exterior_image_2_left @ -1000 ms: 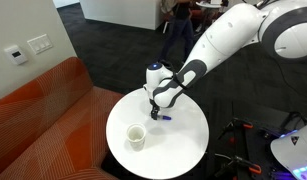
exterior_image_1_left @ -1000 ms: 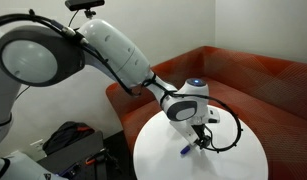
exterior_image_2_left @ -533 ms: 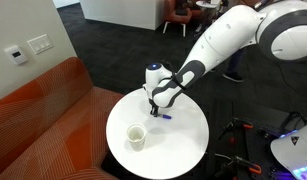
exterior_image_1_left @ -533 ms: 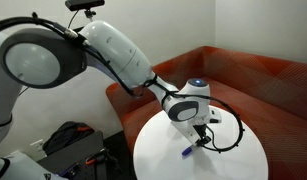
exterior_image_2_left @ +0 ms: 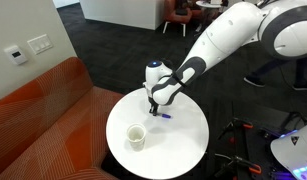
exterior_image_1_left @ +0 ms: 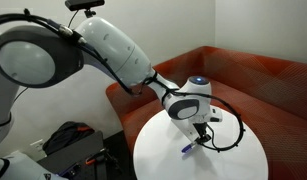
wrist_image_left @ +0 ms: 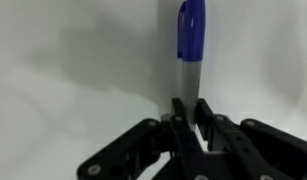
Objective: Put the pen in the cup
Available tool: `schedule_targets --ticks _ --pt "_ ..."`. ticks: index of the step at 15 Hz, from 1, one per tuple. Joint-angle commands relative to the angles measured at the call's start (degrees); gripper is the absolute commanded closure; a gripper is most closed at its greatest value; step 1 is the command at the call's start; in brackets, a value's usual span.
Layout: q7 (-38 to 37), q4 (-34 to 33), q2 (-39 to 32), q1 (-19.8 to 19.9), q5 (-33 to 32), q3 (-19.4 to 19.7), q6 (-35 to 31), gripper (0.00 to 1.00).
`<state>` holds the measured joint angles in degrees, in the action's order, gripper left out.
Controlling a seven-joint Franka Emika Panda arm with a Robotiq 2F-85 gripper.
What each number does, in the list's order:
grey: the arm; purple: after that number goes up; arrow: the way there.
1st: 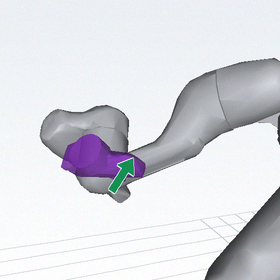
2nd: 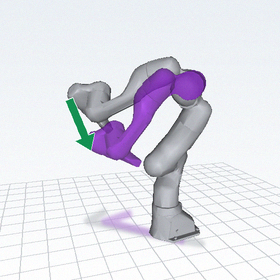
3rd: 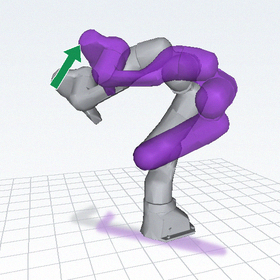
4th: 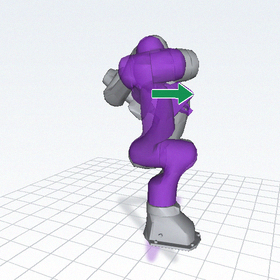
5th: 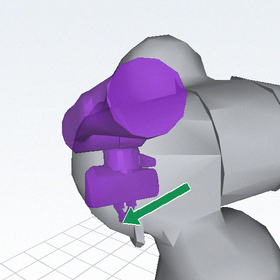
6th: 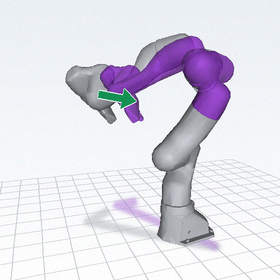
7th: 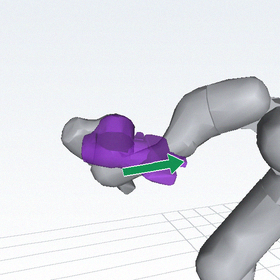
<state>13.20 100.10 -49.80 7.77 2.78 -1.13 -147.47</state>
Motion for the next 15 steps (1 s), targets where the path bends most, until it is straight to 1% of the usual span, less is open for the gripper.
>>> schedule_targets --ticks 1,6,9,10,12,13,15 --pt "-3.1 4.5 6.4 0.3 0.5 0.1 1.2 0.95" --pt "-7.6 7.3 13.0 -0.7 0.1 1.9 2.3 0.95" --pt "-8.0 9.7 16.9 -0.9 -0.1 2.0 2.8 0.95" --pt "-7.0 10.7 18.1 -0.6 -0.3 1.7 2.5 0.95" --pt "-1.9 13.0 20.0 0.6 -0.5 0.1 0.2 0.95" --pt "1.9 13.8 20.8 1.8 0.2 -1.3 -0.1 0.95" --pt "6.2 15.2 21.7 3.1 1.5 -2.7 -0.5 0.95"
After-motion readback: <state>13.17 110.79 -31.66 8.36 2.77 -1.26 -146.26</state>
